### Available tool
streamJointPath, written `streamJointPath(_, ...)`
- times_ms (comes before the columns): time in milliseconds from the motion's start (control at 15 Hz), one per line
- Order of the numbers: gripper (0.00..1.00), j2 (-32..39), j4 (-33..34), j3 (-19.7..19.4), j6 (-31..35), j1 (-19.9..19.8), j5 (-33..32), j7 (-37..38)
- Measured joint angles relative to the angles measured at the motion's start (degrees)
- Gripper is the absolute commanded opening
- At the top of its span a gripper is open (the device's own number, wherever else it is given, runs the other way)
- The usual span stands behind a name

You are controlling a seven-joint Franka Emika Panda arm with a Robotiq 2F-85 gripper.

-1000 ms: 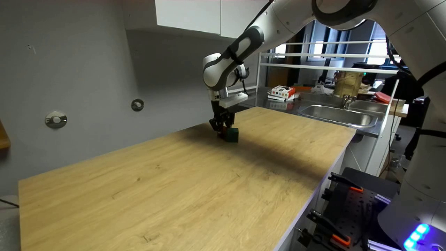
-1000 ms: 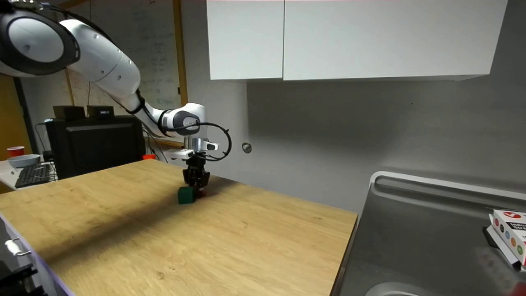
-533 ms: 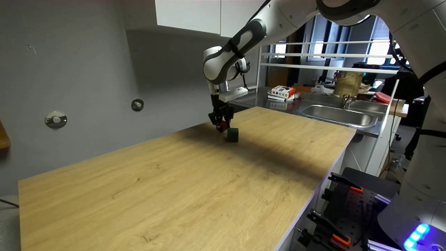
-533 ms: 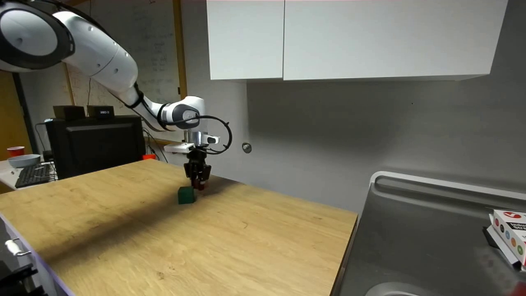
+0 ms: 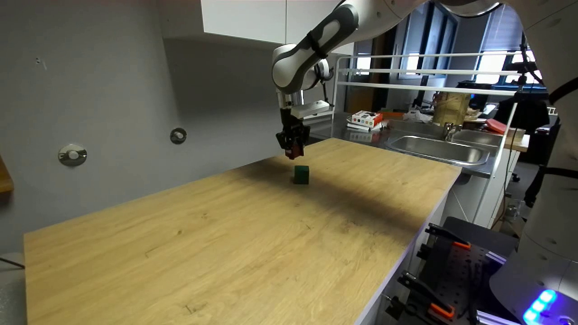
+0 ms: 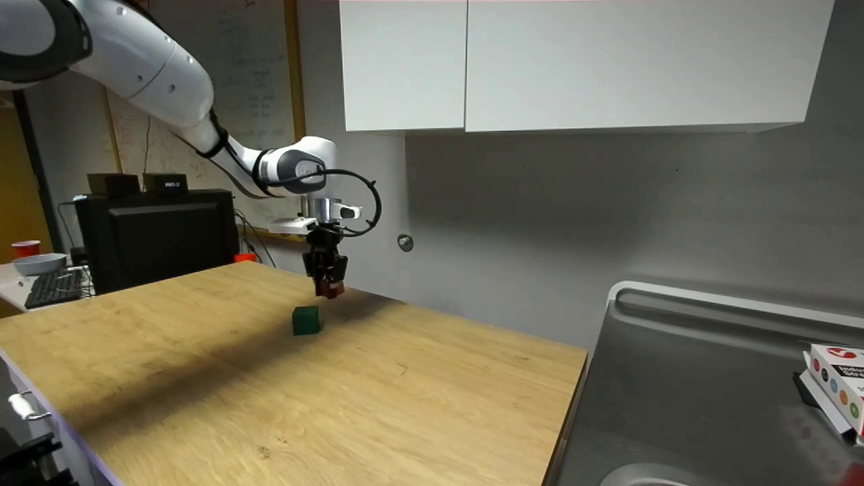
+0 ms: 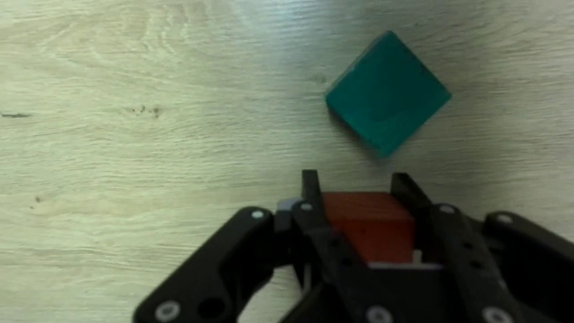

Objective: Put the orange block on the green one

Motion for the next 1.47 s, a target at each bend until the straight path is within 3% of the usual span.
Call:
streamJointPath(467,0.18,-4.2,-7.4,-0.1,1.3,-2.0,0.7,0.0)
streamJointPath(1400,0.18,-8.5,-15.4,1.6,2.7,0.1,3.0,0.1)
streamJointPath(1467,0.68,-8.5,-15.9,1.7,2.9,0.1,3.0,0.1)
